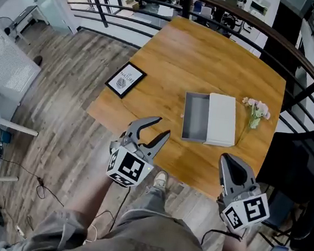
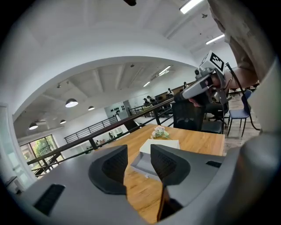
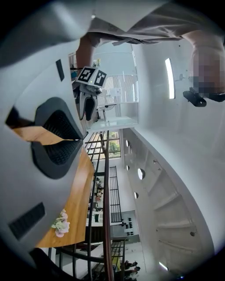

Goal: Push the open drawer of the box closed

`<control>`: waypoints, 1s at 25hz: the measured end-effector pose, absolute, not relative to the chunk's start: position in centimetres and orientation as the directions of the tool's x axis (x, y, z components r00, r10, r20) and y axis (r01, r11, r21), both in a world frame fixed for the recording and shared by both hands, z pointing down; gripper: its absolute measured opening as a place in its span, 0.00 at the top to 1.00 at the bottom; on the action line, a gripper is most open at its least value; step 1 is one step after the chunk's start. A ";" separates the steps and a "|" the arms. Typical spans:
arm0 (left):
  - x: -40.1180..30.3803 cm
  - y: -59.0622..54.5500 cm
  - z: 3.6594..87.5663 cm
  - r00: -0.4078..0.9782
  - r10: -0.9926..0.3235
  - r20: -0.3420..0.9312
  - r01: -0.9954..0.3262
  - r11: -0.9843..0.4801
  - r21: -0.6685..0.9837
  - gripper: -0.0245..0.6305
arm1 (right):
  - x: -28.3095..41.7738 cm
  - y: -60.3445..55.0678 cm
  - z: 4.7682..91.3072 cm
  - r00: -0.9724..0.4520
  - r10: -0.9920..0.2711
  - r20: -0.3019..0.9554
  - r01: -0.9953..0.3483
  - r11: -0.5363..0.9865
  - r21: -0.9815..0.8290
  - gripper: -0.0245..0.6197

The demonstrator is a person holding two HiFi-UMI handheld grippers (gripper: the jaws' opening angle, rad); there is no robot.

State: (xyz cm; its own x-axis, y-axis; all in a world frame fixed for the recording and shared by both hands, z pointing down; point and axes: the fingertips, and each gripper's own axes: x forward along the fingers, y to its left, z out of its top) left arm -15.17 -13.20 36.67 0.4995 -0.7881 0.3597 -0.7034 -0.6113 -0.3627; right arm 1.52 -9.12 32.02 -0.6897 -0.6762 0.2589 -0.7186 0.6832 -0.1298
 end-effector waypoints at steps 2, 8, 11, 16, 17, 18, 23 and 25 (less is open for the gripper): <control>-14.8 -15.1 38.6 0.524 -0.760 0.385 -0.682 -0.645 -0.345 0.69 | 0.9 -10.8 33.1 -0.683 -0.676 0.278 -0.725 0.673 -0.143 0.91; -14.5 -20.1 44.3 0.569 -0.685 0.455 -0.642 -0.716 -0.274 0.69 | -0.3 -15.0 36.2 -0.655 -0.679 0.330 -0.749 0.639 -0.172 0.91; -14.1 -21.6 47.2 0.588 -0.644 0.489 -0.616 -0.748 -0.246 0.69 | -0.4 -16.6 37.7 -0.639 -0.682 0.357 -0.762 0.624 -0.172 0.91; -13.6 -23.4 51.5 0.593 -0.593 0.545 -0.590 -0.780 -0.208 0.69 | -0.1 -18.4 40.3 -0.616 -0.676 0.405 -0.777 0.607 -0.169 0.91; -13.6 -23.6 52.2 0.588 -0.586 0.558 -0.584 -0.785 -0.209 0.69 | 0.0 -18.6 40.7 -0.615 -0.672 0.413 -0.777 0.605 -0.172 0.91; -13.6 -23.9 53.0 0.581 -0.579 0.571 -0.576 -0.789 -0.214 0.69 | 0.0 -18.8 41.1 -0.615 -0.668 0.420 -0.777 0.605 -0.175 0.91; -13.2 -24.8 56.3 0.562 -0.544 0.623 -0.554 -0.807 -0.205 0.69 | 0.6 -20.2 42.9 -0.626 -0.645 0.438 -0.768 0.608 -0.202 0.91; -12.9 -24.9 57.4 0.560 -0.524 0.641 -0.542 -0.818 -0.195 0.69 | 0.7 -20.5 43.6 -0.638 -0.630 0.444 -0.758 0.616 -0.216 0.91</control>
